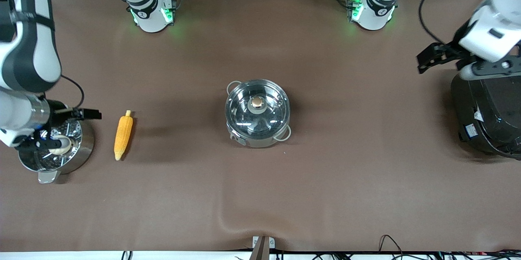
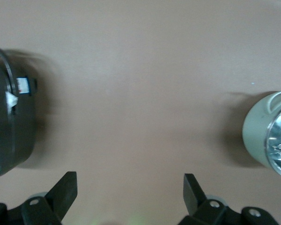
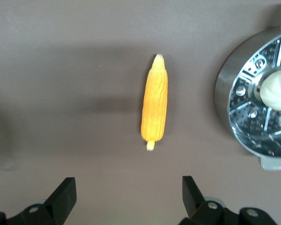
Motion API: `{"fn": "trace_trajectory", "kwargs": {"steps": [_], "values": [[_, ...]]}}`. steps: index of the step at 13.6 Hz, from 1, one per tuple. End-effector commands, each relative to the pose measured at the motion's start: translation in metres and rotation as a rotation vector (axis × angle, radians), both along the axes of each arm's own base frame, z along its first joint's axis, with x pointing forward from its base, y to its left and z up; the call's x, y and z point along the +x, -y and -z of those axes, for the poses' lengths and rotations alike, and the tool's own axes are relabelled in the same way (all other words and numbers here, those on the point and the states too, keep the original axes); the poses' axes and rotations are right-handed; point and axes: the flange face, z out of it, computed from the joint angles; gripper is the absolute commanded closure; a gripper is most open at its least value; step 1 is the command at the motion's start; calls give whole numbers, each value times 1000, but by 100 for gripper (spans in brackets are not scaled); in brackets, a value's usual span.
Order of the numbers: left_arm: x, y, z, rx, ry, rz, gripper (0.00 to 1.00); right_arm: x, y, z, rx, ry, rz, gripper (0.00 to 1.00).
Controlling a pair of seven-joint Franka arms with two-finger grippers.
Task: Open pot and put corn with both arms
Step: 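Grasp the corn with the right gripper while the left gripper reaches the lid knob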
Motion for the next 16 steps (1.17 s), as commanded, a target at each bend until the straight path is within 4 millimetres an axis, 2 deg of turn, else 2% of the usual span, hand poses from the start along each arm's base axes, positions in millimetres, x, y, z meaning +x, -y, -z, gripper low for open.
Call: {"fn": "trace_trajectory", "kwargs": {"steps": [1,3,5,7,9,10,12,14,15,16], "values": [[13,72,18,-30,13,-31,0,21,12,53,-5,-4,-12,0],[25,126,46,-56,28,-56,0,29,42,98,-10,2,26,0],[43,180,78,-104,52,-109,0,31,41,115,-5,-6,2,0],[37,244,121,-107,33,-157,0,34,41,128,-7,7,1,0],[28,280,146,-88,54,-162,1,32,29,139,-12,2,-7,0],[22,295,160,-75,42,-194,10,32,25,136,-15,2,0,0],[12,326,177,-83,45,-260,13,29,13,145,-34,-6,40,0],[11,344,195,-98,68,-290,12,22,9,153,-36,8,39,0],[5,355,203,-94,65,-295,12,15,9,157,-36,14,40,0],[2,362,220,-76,55,-316,12,6,10,161,-37,38,42,0]]}}
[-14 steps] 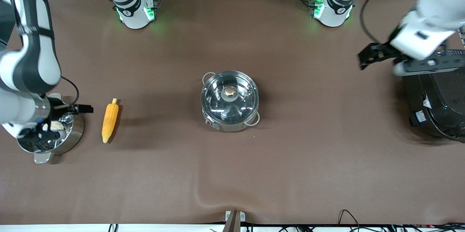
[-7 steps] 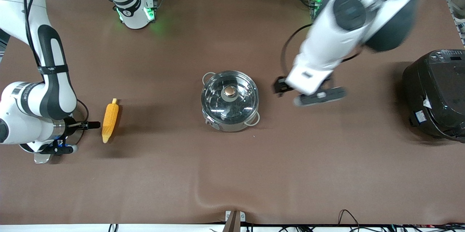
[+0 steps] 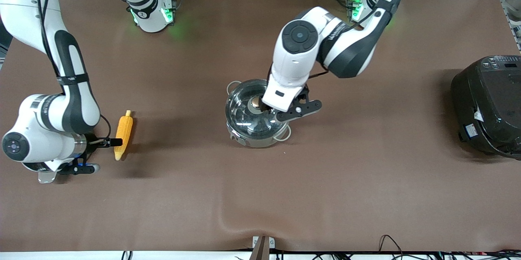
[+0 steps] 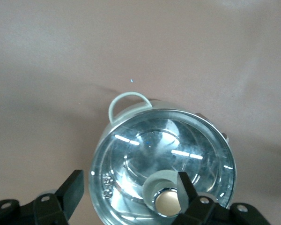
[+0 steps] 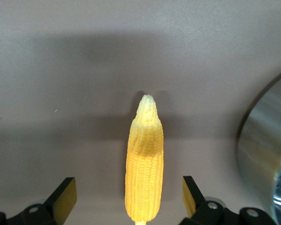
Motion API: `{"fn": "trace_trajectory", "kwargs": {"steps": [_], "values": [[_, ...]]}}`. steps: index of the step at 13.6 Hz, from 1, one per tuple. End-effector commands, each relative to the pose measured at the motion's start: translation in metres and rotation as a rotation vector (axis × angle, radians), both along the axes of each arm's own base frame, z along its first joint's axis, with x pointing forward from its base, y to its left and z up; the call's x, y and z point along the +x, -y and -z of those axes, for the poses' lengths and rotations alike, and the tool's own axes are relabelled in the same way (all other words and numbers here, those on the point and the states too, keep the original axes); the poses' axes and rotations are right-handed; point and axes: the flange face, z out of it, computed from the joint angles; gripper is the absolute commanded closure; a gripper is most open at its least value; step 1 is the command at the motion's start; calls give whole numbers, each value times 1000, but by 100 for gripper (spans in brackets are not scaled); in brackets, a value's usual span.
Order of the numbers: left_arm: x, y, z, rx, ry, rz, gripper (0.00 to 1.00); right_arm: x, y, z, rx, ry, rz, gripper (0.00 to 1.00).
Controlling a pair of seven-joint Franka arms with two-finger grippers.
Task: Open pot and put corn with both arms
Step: 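Grasp the corn with the right gripper while the left gripper reaches the lid knob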
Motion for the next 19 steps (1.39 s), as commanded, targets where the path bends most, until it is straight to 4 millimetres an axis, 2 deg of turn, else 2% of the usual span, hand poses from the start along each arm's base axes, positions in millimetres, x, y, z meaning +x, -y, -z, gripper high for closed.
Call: {"fn": "trace_trajectory", "kwargs": {"steps": [1,3,5,6,8,9,11,12,13,16,19], "values": [[-5,26,30,31,9,-52,13,-33,2,11,-16,52,12,0],[-16,42,37,26,26,-75,19,-50,3,27,-18,96,2,0],[-24,55,43,18,31,-97,20,-55,5,36,-8,93,-45,0],[-24,58,42,-5,46,-106,19,-57,9,40,-7,87,-45,0],[-25,64,55,-9,46,-127,20,-68,9,54,-6,89,-51,0],[-25,64,62,-3,40,-126,22,-75,9,63,-9,96,-51,0],[-26,65,71,7,31,-123,27,-79,8,67,-7,94,-55,0],[-30,68,72,7,29,-123,29,-79,8,68,3,93,-106,72],[-30,69,73,7,26,-135,30,-79,9,67,6,94,-115,100],[-39,77,81,14,18,-128,30,-78,6,65,7,94,-125,100],[-44,81,92,29,10,-116,39,-77,6,64,7,97,-129,100]]}}
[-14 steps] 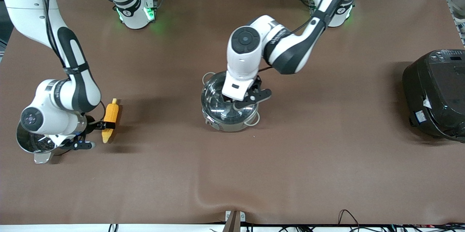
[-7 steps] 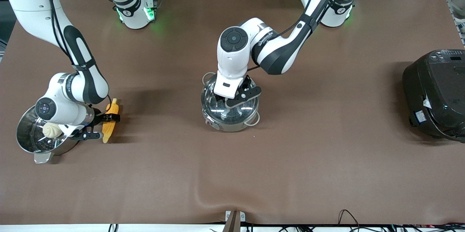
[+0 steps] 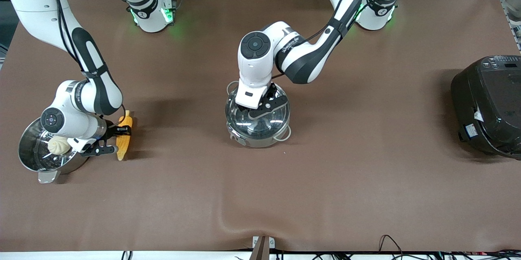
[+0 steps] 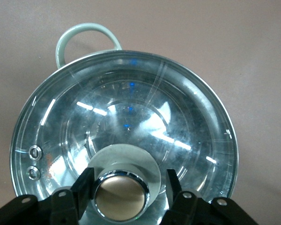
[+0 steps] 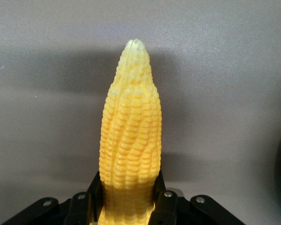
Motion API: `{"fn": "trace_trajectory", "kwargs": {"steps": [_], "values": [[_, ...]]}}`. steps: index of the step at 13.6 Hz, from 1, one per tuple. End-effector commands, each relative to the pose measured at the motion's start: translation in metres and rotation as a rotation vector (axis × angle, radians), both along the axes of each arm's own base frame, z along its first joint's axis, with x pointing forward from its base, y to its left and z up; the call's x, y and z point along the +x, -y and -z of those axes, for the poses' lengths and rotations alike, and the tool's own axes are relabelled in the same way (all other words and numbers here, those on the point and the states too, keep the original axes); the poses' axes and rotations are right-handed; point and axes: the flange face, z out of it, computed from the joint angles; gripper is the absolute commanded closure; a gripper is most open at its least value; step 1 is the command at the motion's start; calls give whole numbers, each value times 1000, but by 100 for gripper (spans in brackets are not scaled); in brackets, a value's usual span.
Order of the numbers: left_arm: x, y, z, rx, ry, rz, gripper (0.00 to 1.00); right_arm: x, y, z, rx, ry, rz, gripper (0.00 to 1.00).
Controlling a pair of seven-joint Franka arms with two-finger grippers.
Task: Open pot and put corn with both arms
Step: 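Lift the glass lid with the left gripper while the right gripper lifts corn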
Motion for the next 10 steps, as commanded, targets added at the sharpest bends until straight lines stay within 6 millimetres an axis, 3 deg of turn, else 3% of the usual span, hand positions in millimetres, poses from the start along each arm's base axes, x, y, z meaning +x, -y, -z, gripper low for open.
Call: {"fn": "trace_trajectory", "kwargs": {"steps": [1,2,5,6,7,8,10], "values": [[-1,7,6,13,18,-7,48,-4,0,-11,-1,11,-13,100],[-1,6,3,11,20,-7,55,-2,-2,-15,-1,18,-7,100],[1,4,2,10,21,-8,57,19,-3,-43,1,29,-9,100],[1,4,1,12,24,-7,75,26,-3,-54,3,26,-10,100],[0,4,0,14,24,-5,100,35,-10,-66,5,29,-25,100],[0,3,-5,10,19,-13,100,42,-19,-77,2,37,-43,100],[8,-7,-33,-15,36,-37,100,46,-38,-91,8,42,-86,100]]}}
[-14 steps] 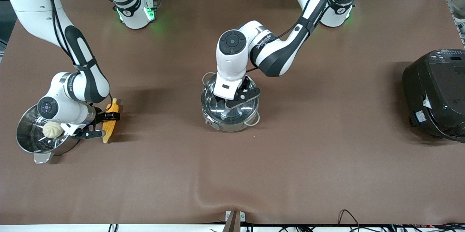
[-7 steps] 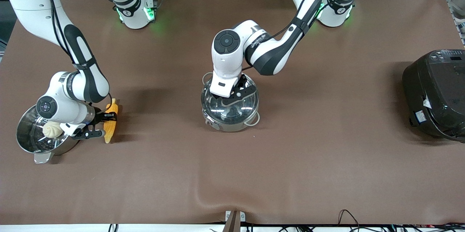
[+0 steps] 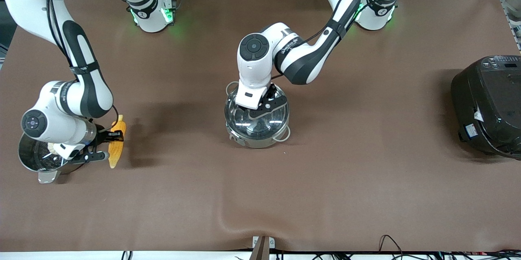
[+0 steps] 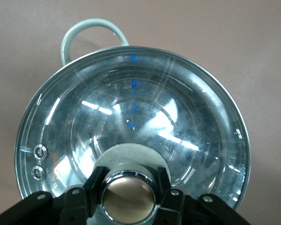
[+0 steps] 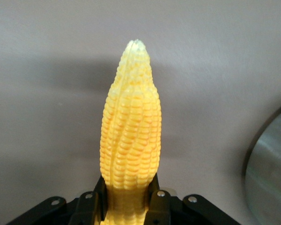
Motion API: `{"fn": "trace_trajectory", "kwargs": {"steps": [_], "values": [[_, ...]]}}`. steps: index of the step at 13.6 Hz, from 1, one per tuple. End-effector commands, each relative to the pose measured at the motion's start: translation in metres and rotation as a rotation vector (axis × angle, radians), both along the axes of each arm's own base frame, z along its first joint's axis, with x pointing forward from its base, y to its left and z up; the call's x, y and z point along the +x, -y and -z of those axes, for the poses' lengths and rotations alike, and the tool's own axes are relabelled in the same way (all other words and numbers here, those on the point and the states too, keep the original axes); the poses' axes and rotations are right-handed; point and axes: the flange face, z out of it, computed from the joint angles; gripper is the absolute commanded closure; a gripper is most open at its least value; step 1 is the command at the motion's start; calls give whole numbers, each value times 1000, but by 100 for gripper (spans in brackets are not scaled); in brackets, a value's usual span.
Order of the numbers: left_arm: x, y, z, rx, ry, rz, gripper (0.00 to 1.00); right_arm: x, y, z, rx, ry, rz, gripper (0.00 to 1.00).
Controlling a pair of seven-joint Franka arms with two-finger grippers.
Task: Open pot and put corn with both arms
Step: 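Lift the glass lid with the left gripper while the right gripper lifts corn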
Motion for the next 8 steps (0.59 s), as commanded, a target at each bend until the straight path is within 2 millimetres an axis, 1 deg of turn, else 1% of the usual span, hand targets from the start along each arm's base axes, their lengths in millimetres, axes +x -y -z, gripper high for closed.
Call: {"fn": "trace_trajectory", "kwargs": {"steps": [1,2,3,4,5,6,7,8], "values": [[10,-14,-52,-33,52,-45,100,5,-20,-28,13,16,-53,100],[18,-30,-72,-33,59,-64,100,7,-35,-43,18,33,-84,100],[30,-48,-93,-42,75,-84,100,10,-49,-55,24,37,-100,100],[47,-73,-117,-58,98,-118,100,16,-54,-68,25,36,-110,100],[68,-106,-134,-64,116,-147,100,20,-58,-80,27,19,-120,100],[86,-142,-150,-53,120,-147,100,22,-67,-93,31,4,-141,100],[102,-179,-161,-33,117,-115,100,24,-85,-103,31,6,-169,100],[118,-227,-176,-19,119,-62,100,24,-108,-109,32,18,-206,100]]}}
